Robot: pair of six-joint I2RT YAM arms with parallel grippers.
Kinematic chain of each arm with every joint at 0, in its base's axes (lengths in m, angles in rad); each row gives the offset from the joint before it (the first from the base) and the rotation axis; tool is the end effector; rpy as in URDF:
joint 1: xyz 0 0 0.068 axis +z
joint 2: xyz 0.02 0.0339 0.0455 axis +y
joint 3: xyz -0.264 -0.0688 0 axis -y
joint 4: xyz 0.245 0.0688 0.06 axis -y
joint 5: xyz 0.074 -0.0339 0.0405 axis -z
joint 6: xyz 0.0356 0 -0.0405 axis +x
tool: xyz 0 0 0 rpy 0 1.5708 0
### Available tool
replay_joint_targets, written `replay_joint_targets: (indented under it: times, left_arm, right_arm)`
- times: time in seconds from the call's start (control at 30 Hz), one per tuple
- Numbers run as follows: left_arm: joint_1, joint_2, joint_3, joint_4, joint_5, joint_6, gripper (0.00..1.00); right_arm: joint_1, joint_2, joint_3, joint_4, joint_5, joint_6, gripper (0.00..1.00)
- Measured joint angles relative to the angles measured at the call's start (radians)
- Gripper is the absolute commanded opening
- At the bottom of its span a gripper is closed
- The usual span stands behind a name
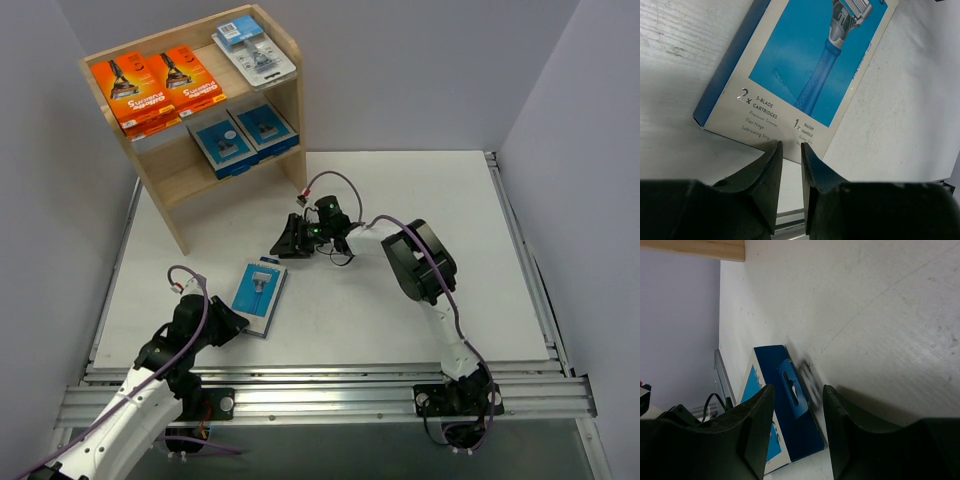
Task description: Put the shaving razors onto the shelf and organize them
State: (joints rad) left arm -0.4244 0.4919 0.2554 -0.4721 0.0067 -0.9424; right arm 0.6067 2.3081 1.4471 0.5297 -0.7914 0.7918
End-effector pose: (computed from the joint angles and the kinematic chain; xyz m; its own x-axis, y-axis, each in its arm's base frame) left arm 0.1118 -0.0508 0.1678 -0.6855 -0.5780 -0.4428 -0.2350 0.7512 -0.6168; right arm 0.3933 0.3038 0.1300 -0.8662 0.0077 -0.4997 -0.4796 0.2682 0.8355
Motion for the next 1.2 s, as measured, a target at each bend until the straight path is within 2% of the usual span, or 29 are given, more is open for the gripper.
replay_joint_targets:
  times: [0.4, 0.6, 0.67, 0.83, 1.2]
  left_arm:
    - [-0.001, 0.007, -0.023, 0.035, 0.003, -0.020, 0.31]
    - [-0.002, 0.013, -0.023, 0.042, 0.003, -0.020, 0.31]
    - [-0.002, 0.013, -0.023, 0.042, 0.003, -0.020, 0.31]
    - [-0.002, 0.016, -0.023, 0.043, 0.003, -0.019, 0.31]
    - [-0.018, 0.025, -0.036, 0.072, 0.004, -0.026, 0.30]
  right_arm:
    - [0.038, 0.000, 0.000, -0.052, -0.047, -0.038, 0.37]
    - [0.042, 0.000, 0.000, -0.055, -0.059, -0.048, 0.28]
    - [0.042, 0.000, 0.000, -0.054, -0.064, -0.053, 0.20]
    - [0.042, -0.002, -0.005, -0.044, -0.071, -0.059, 0.16]
    - [0.034, -0.121, -0.219, 0.048, -0.060, -0.033, 0.09]
